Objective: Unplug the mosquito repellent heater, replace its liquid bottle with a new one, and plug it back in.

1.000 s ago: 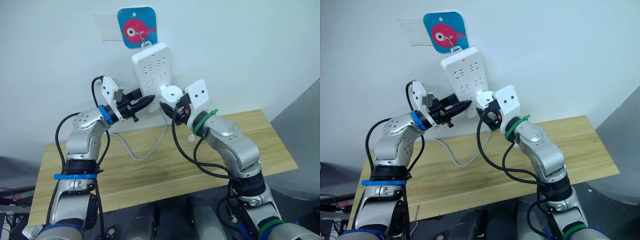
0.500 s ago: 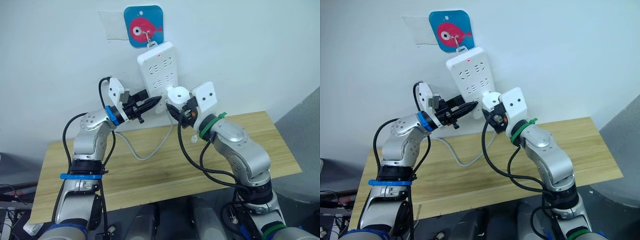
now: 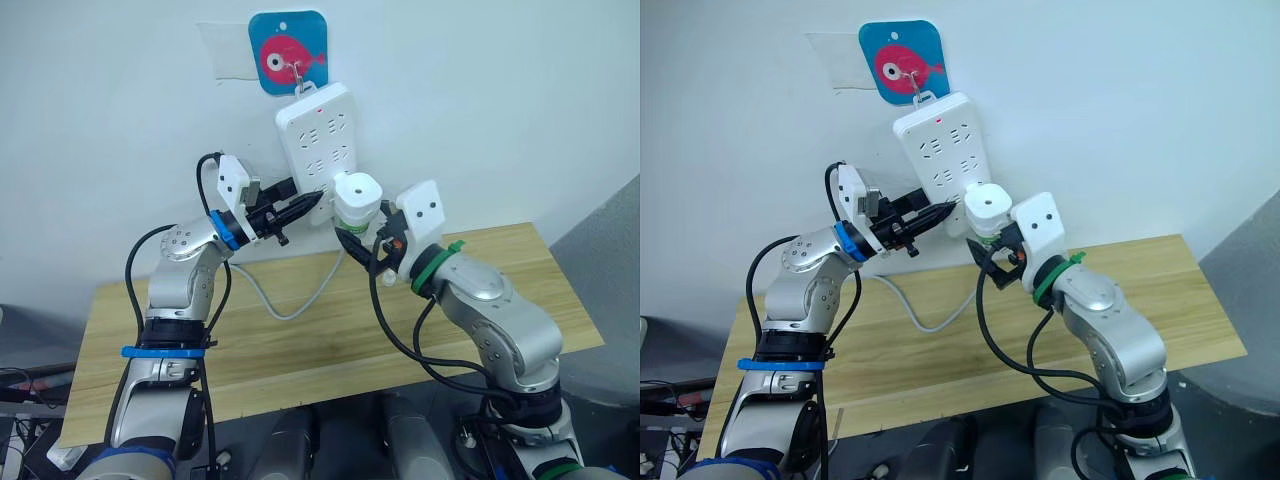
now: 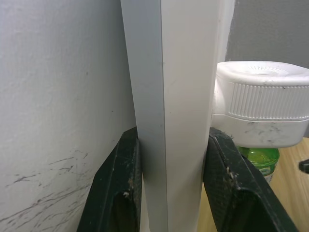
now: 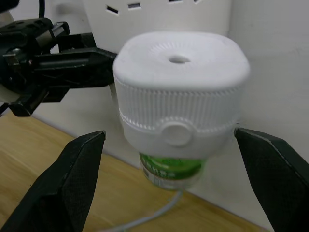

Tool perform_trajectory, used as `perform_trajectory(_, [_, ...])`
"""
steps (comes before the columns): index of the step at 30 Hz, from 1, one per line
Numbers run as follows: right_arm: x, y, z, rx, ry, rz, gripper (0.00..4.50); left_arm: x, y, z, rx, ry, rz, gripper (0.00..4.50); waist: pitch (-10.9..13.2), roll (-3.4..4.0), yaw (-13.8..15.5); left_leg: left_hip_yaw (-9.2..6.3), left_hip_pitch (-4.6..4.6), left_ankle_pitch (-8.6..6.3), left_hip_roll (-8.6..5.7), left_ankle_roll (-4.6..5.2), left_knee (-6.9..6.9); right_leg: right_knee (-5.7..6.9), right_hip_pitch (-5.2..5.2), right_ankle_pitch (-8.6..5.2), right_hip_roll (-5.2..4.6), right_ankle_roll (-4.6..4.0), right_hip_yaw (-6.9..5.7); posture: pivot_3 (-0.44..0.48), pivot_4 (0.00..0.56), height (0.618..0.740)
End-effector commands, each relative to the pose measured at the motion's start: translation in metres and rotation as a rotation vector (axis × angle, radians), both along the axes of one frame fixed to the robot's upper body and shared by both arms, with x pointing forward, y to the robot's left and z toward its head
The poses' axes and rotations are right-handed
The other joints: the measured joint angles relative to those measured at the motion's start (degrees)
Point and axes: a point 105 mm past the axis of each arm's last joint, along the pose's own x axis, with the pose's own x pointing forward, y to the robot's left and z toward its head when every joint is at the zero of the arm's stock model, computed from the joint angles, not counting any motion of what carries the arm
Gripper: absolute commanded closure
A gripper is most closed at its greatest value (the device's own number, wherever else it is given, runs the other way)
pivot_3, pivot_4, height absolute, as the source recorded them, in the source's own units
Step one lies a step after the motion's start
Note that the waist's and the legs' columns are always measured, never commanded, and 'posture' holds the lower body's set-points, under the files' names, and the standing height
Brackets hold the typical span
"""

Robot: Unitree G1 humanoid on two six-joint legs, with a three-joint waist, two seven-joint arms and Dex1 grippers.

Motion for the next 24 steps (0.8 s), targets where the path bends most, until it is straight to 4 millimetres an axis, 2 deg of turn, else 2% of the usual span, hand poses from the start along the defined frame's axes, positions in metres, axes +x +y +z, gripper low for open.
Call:
perform_trajectory(1, [-0.022,-0.009,0.011,0.005,-0.032,0.074,0.03,-0.005,-0.010,0.007,0.045,-0.058,-0.050,3.16,0.00,0.00,0.07,0.00,-0.01,0.00,0.00,0.00,0.00,0.00,0.00,0.00,0.00,0.00,0.00,-0.140,0.236,0.740])
perform_trajectory(3, [-0.028,-0.013,0.010,-0.001,-0.022,0.101,0.03,-0.004,-0.008,0.007,0.048,-0.061,-0.045,3.16,0.00,-0.01,0.07,0.01,-0.02,-0.01,-0.01,0.02,0.01,-0.04,0.02,0.00,0.00,0.00,-0.01,-0.141,0.236,0.740])
perform_trajectory(5, [-0.033,-0.018,0.009,-0.001,-0.007,0.136,0.00,-0.002,-0.004,0.008,0.049,-0.064,-0.032,2.45,-0.01,-0.01,0.06,0.03,-0.01,-0.02,0.00,0.04,0.02,-0.02,0.02,0.00,0.00,0.00,0.01,-0.141,0.235,0.740])
perform_trajectory(6, [-0.035,-0.020,0.009,-0.009,-0.005,0.158,0.00,-0.001,-0.001,0.008,0.051,-0.064,-0.025,2.28,-0.01,-0.01,0.05,0.03,0.00,-0.02,0.01,0.04,0.03,-0.01,0.02,0.00,0.01,0.00,-0.01,-0.139,0.235,0.740])
perform_trajectory(9, [-0.035,-0.022,0.009,-0.019,-0.005,0.189,0.61,-0.001,0.011,0.008,0.062,-0.059,0.003,1.38,-0.01,-0.01,-0.23,0.04,0.01,-0.02,0.03,0.05,0.03,0.01,0.04,0.00,0.02,0.00,0.00,-0.134,0.236,0.740])
perform_trajectory(10, [-0.034,-0.022,0.009,-0.020,-0.007,0.194,1.13,-0.002,0.014,0.007,0.066,-0.057,0.013,0.93,-0.01,-0.01,-0.23,0.07,0.02,-0.03,0.05,0.05,0.01,0.02,0.01,0.00,0.02,0.00,0.04,-0.134,0.236,0.740])
perform_trajectory(11, [-0.033,-0.022,0.009,-0.019,-0.009,0.198,1.32,-0.003,0.019,0.006,0.073,-0.054,0.022,0.73,-0.01,-0.01,-0.25,0.07,0.02,-0.03,0.06,0.05,0.01,0.02,0.01,0.00,0.02,0.00,0.04,-0.134,0.236,0.740])
perform_trajectory(14, [-0.032,-0.021,0.011,-0.015,-0.026,0.214,2.37,-0.013,0.033,0.003,0.096,-0.040,0.044,0.00,-0.01,-0.01,-0.49,0.11,0.05,-0.03,0.09,0.05,-0.03,0.01,0.00,0.00,-0.01,0.00,0.10,-0.114,0.235,0.740])
perform_trajectory(19, [-0.033,-0.013,0.013,-0.011,-0.053,0.255,4.26,-0.037,0.044,0.001,0.121,-0.027,0.050,0.00,-0.01,-0.01,-0.24,0.13,0.04,-0.03,0.12,0.05,-0.05,-0.01,-0.04,0.00,-0.03,0.00,0.15,-0.078,0.236,0.740])
perform_trajectory(20, [-0.033,-0.011,0.014,-0.009,-0.058,0.261,4.49,-0.042,0.043,0.002,0.120,-0.028,0.047,0.00,-0.01,-0.02,-0.12,0.14,0.05,-0.03,0.11,0.05,-0.05,0.00,-0.04,0.00,-0.04,0.00,0.17,-0.070,0.235,0.740])
perform_trajectory(24, [-0.031,0.000,0.014,0.000,-0.076,0.287,4.49,-0.068,0.028,0.004,0.108,-0.029,-0.012,0.00,-0.02,-0.04,0.54,0.13,0.05,-0.03,0.10,0.05,-0.02,0.00,-0.01,0.00,-0.07,0.00,0.15,-0.055,0.234,0.740])
